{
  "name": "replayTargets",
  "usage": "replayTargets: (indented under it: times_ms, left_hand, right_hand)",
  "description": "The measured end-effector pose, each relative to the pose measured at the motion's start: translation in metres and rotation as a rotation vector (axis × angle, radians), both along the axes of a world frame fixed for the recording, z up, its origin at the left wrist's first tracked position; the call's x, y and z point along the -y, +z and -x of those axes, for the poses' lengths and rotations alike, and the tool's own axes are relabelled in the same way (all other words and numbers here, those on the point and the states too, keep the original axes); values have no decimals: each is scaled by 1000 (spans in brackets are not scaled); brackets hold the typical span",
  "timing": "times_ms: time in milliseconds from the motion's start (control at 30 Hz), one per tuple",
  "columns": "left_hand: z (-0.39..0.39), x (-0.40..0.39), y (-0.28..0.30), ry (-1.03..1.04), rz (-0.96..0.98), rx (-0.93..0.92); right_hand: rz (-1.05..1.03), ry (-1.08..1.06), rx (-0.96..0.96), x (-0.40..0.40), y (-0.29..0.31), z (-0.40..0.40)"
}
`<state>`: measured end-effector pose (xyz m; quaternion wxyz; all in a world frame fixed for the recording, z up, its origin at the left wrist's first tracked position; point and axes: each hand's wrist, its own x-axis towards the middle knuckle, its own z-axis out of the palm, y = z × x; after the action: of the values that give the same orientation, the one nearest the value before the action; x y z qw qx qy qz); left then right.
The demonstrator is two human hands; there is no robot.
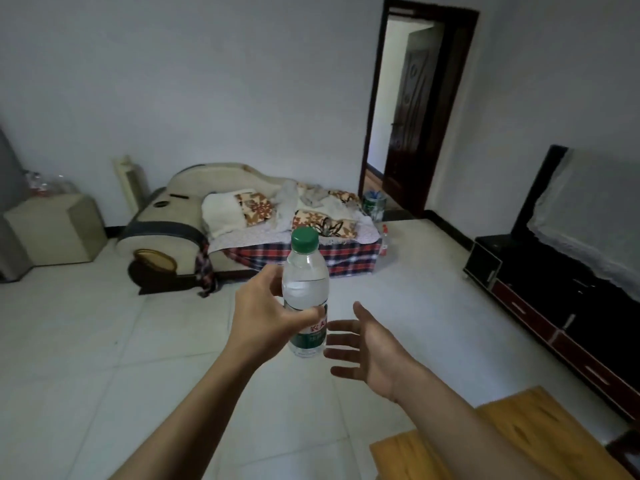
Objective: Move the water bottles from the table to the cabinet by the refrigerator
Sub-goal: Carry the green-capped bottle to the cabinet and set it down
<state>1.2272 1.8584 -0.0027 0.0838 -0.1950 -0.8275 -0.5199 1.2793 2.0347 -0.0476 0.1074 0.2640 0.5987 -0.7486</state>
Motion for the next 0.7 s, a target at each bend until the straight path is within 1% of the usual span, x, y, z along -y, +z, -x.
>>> replayTargets:
  times_ms: [200, 333, 433, 567, 700]
  left_hand:
    - [19, 27, -2, 253, 22, 13]
    - [28, 26, -2, 436, 29, 55]
    - [22, 23, -6, 575, 16, 72]
    - [1, 31, -9, 728, 9, 94]
    - [-24, 54, -2, 856, -45, 76]
  right_hand:
    - [67, 327, -47, 13, -10, 65]
    - [141, 474, -32, 14, -19, 99]
    - [136, 601, -12, 18, -24, 121]
    - [121, 741, 18, 38, -26, 129]
    - [136, 829, 8, 72, -21, 123]
